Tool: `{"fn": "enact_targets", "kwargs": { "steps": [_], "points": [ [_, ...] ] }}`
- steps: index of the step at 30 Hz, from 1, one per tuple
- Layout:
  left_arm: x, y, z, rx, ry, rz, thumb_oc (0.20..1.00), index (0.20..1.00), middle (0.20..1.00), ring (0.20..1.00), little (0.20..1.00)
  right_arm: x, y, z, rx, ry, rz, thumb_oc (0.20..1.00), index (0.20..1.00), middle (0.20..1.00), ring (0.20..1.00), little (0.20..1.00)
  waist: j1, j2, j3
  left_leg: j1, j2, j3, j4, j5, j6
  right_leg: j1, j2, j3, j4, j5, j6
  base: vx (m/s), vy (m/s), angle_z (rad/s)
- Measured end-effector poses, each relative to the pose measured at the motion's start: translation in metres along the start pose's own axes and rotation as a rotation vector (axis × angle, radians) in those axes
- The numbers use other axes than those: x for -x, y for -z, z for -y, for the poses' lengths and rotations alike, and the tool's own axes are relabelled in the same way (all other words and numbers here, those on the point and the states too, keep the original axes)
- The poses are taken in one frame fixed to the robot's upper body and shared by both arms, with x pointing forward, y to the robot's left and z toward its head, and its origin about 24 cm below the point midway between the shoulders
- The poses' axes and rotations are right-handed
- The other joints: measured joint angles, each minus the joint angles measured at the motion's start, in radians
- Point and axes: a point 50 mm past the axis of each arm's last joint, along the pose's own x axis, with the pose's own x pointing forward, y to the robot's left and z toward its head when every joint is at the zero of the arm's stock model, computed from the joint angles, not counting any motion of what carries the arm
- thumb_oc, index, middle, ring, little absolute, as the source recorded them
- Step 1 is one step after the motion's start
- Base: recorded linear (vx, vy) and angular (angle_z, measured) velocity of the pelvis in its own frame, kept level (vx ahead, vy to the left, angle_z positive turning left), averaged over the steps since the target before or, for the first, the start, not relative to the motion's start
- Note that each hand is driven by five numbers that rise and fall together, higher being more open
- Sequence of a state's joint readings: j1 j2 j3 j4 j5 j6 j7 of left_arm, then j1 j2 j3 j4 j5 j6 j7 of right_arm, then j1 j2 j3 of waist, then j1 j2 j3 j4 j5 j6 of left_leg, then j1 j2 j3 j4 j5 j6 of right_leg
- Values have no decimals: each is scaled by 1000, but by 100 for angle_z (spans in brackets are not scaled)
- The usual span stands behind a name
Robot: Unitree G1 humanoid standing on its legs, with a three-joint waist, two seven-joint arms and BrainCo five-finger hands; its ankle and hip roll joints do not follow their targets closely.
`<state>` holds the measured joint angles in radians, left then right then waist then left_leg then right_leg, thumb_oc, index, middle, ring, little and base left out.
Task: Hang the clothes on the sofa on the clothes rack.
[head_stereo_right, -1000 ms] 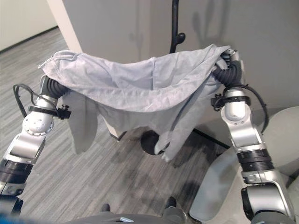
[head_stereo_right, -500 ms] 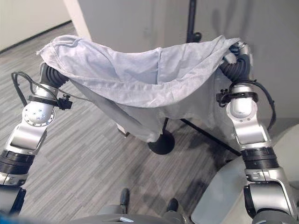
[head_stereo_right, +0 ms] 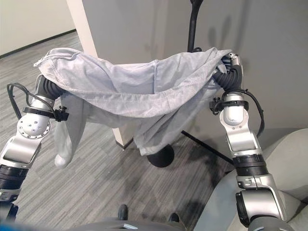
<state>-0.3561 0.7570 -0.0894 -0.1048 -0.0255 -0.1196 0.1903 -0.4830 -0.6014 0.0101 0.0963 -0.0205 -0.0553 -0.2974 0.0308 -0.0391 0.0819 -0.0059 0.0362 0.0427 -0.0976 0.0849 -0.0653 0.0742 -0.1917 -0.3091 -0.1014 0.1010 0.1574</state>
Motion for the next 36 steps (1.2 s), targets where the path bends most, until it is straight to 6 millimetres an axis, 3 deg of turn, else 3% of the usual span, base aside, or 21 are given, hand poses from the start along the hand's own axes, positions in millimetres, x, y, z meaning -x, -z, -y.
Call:
{"fn": "enact_targets", "kwargs": {
  "steps": [9, 10, 11, 12, 14, 15, 17, 20, 21, 23, 25, 26, 28, 30, 33, 36],
  "points": [
    [-3, -13, -6, -5, -15, 56, 200, 200, 200, 200, 200, 0, -1, 1, 1, 7, 3, 200, 200, 200, 200, 200, -1, 2, -5, 7, -16, 7, 0, -5, 9, -6, -10, 13, 8, 3, 0, -4, 114, -6],
    [-7, -17, -7, -7, -18, 77, 200, 200, 200, 200, 200, -3, -4, 3, 3, 17, 15, 200, 200, 200, 200, 200, -3, 5, 1, -47, -52, 54, 120, -58, 63, -99, -50, 39, 152, -21, 25, 38, 147, -21],
    [-14, -23, -6, -5, -17, 105, 200, 200, 200, 200, 200, -6, -9, 7, 19, 27, 36, 200, 200, 200, 200, 200, -4, 59, 10, -88, -50, 96, 197, -120, 137, -189, -70, 41, 306, -22, 32, 172, -64, -10],
    [-21, -28, -6, -15, -8, 130, 200, 200, 200, 200, 200, -3, -8, 8, 25, 27, 29, 200, 200, 200, 200, 200, -15, 65, 17, -69, -52, 94, 180, -131, 133, -237, -97, 43, 412, -35, 42, 180, -132, 7],
    [-25, -31, -9, -20, -20, 148, 200, 200, 200, 200, 200, -3, -8, 7, 29, 23, 26, 200, 200, 200, 200, 200, -12, 51, 15, -36, -67, 86, 153, -125, 127, -245, -121, 71, 397, -50, 51, 153, -169, 11],
    [-30, -36, -14, -37, -30, 172, 200, 200, 200, 200, 200, -9, -15, 15, 47, 42, 61, 200, 200, 200, 200, 200, -8, 49, 16, -44, -74, 80, 151, -126, 129, -225, -135, 80, 230, -41, 60, 167, -192, 8],
    [-33, -36, -17, -46, -51, 173, 200, 200, 200, 200, 200, -18, -27, 21, 37, 83, 113, 200, 200, 200, 200, 200, -2, 45, 23, -51, -77, 58, 151, -125, 128, -217, -163, 105, 38, 21, 86, 225, -241, 26],
    [-33, -34, -19, -51, -59, 165, 200, 200, 200, 200, 200, -20, -32, 25, 49, 96, 137, 200, 200, 200, 200, 200, -16, 62, 37, -55, -70, -1, 150, -123, 124, -229, -170, 114, -7, 90, 82, 248, -328, 55],
    [-33, -35, -19, -51, -60, 167, 200, 200, 200, 200, 200, -21, -32, 27, 59, 97, 140, 200, 200, 200, 200, 200, -18, 62, 37, -54, -68, -16, 150, -119, 116, -228, -158, 111, -7, 98, 81, 215, -408, 78],
    [-39, -44, -20, -52, -69, 207, 200, 200, 200, 200, 200, -23, -34, 38, 113, 102, 156, 200, 200, 200, 200, 200, -45, 34, 40, -31, -65, -88, 115, -102, 82, -182, -105, 98, -6, 125, 67, 219, -440, 99],
    [-44, -53, -24, -61, -80, 254, 200, 200, 200, 200, 200, -24, -36, 41, 111, 114, 166, 200, 200, 200, 200, 200, -55, -36, 33, 2, -70, -118, 80, -100, 46, -130, -62, 94, -1, 165, 40, 184, -412, 63],
    [-44, -54, -23, -49, -88, 257, 200, 200, 200, 200, 200, -25, -38, 41, 110, 115, 174, 200, 200, 200, 200, 200, -45, -52, 27, 18, -56, -124, 69, -103, 26, -113, -43, 65, 1, 102, -10, 155, -367, 33],
    [-45, -56, -19, -48, -72, 268, 200, 200, 200, 200, 200, -28, -43, 48, 134, 125, 197, 200, 200, 200, 200, 200, -56, -25, 26, 20, 23, -144, 52, -95, -15, -101, 33, 40, 1, 77, -30, 160, -292, 27],
    [-47, -58, -20, -48, -73, 276, 200, 200, 200, 200, 200, -32, -45, 56, 168, 135, 206, 200, 200, 200, 200, 200, -59, -21, 27, 20, 90, -130, 49, -77, -46, -95, 97, 33, 1, 63, -51, 117, -202, 11],
    [-47, -57, -17, -37, -65, 269, 200, 200, 200, 200, 200, -34, -49, 58, 142, 143, 217, 200, 200, 200, 200, 200, -85, -22, 29, -2, 117, -67, 78, -56, -62, -65, 112, 18, 1, 46, -72, 58, -116, 20],
    [-47, -58, -15, -27, -64, 276, 200, 200, 200, 200, 200, -37, -48, 62, 146, 163, 211, 200, 200, 200, 200, 200, -89, -6, 31, -32, 100, -13, 98, -71, -88, -65, 103, -13, 1, 5, -99, 26, -6, 30]
  ]
}}
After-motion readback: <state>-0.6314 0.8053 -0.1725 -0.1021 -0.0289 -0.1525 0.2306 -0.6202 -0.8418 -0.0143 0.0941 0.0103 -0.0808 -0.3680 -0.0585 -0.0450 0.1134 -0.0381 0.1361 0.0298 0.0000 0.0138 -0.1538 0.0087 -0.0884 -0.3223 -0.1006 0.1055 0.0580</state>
